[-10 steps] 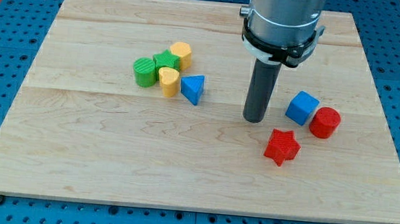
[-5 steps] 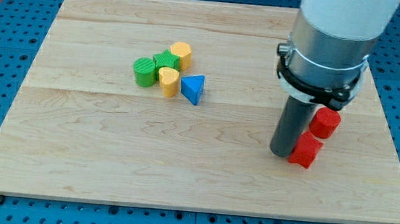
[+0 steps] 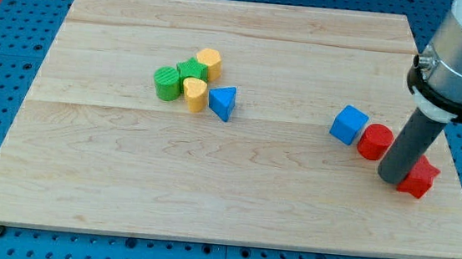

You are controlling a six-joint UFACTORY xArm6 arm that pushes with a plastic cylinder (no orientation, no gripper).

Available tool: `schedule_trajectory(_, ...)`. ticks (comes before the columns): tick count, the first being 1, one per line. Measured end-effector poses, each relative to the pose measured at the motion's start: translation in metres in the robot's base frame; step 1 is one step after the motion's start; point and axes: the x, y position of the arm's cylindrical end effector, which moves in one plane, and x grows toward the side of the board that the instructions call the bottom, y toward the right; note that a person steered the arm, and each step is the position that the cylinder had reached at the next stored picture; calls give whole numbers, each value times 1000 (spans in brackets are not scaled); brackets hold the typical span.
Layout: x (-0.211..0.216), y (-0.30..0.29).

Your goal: Slide the red star towards the blue cube

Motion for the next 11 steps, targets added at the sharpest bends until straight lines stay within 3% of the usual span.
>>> schedule_trajectory(2, 5, 16)
schedule_trajectory(5, 58, 31)
schedule_trajectory(6, 46, 78)
schedule_trajectory(7, 25, 85)
schedule_trajectory(9, -37, -60)
schedule_trajectory(11, -81, -98)
